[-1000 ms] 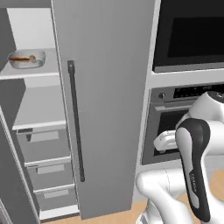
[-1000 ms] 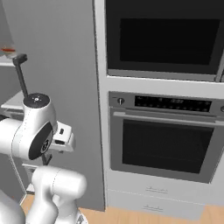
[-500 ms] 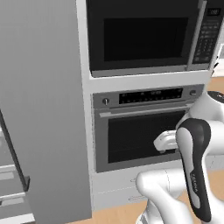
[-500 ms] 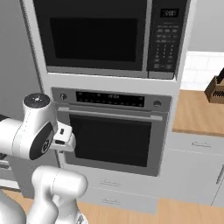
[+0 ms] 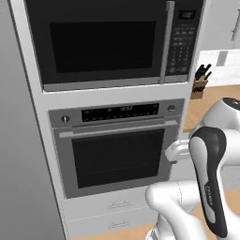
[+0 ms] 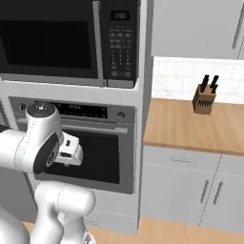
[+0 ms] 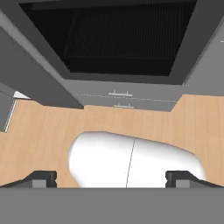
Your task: Take the meat container that has the fish and place it on the second highest rack of the freezer. Then take the vegetable container that has the sweet potato and carrot and place it on the highest rack of the freezer.
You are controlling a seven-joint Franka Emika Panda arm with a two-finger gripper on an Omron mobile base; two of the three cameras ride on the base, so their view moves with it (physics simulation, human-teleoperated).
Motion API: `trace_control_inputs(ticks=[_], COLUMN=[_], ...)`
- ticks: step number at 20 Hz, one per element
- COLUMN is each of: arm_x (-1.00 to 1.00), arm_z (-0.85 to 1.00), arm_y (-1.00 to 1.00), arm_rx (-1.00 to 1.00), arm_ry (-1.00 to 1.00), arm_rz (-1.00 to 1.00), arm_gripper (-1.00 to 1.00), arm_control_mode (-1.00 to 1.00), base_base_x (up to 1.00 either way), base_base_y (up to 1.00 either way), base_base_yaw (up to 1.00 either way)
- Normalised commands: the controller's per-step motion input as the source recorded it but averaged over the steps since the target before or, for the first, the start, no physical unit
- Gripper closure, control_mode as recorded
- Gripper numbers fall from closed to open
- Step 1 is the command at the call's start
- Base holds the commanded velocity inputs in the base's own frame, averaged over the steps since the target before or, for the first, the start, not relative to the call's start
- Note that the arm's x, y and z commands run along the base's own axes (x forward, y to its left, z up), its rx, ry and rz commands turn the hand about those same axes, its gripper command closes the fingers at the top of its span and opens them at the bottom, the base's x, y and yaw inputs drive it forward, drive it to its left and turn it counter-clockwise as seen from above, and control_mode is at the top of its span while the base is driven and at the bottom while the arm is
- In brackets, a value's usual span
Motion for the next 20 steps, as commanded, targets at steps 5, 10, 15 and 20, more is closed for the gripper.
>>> trace_control_inputs(ticks=[5, 10, 15, 20], arm_x=[0.00, 0.00, 0.00, 0.00], arm_z=[0.00, 0.00, 0.00, 0.00], arm_y=[0.00, 0.00, 0.00, 0.00], arm_rx=[0.00, 0.00, 0.00, 0.00], arm_ry=[0.00, 0.00, 0.00, 0.00], arm_rz=[0.00, 0.00, 0.00, 0.00], arm_gripper=[-1.00, -1.00, -1.00, -1.00], arm_control_mode=[1.00, 1.00, 1.00, 1.00], base_base_x=[0.02, 0.06, 0.08, 0.44], base_base_y=[-0.83, -0.99, -0.96, -0.76], base_base_yaw=[0.08, 0.08, 0.07, 0.01])
